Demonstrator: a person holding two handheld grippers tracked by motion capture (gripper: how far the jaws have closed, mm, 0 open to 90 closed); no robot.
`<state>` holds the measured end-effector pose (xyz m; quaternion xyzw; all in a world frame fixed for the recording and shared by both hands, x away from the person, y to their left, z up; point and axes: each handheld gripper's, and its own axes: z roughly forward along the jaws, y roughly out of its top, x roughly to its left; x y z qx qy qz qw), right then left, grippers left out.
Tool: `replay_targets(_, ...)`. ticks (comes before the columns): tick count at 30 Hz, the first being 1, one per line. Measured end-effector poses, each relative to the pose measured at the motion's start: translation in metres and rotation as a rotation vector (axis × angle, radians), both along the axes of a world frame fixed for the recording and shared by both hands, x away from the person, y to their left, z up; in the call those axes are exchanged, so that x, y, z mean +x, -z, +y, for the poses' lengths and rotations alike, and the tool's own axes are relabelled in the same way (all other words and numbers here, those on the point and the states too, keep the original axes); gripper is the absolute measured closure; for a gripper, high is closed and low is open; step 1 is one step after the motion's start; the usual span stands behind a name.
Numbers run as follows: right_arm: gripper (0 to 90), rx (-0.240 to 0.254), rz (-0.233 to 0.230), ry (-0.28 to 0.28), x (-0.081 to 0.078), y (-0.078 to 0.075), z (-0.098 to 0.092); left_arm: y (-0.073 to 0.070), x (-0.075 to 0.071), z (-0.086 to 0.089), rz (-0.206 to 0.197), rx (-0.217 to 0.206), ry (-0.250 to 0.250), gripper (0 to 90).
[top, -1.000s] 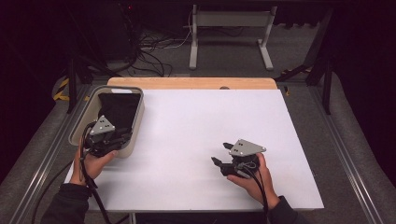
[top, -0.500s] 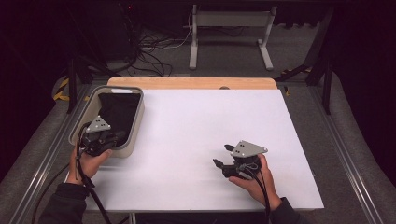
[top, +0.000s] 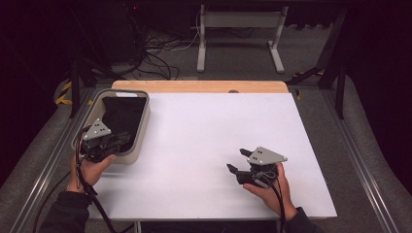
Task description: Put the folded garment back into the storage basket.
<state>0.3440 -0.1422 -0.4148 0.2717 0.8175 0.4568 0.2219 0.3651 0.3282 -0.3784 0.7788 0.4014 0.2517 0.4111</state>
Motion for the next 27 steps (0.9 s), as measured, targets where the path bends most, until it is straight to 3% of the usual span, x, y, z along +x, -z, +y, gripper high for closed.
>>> replay_targets(3,32.0,0.006,-0.007,0.013,0.000,-0.001,-0.004,-0.001,-0.002,-0.003,-0.045,-0.014,0.019,65.6)
replay_targets(7,31.5,0.025,-0.024,0.023,-0.002,-0.003,-0.009,-0.004,-0.006,-0.010,-0.107,-0.017,-0.005,48.1)
replay_targets(12,31.0,0.040,-0.039,0.034,-0.004,-0.005,-0.014,-0.007,-0.015,-0.022,-0.180,-0.027,0.025,37.6)
replay_targets(27,29.2,0.048,-0.090,0.044,-0.011,-0.006,-0.025,-0.007,-0.030,-0.053,-0.275,-0.031,0.097,26.2)
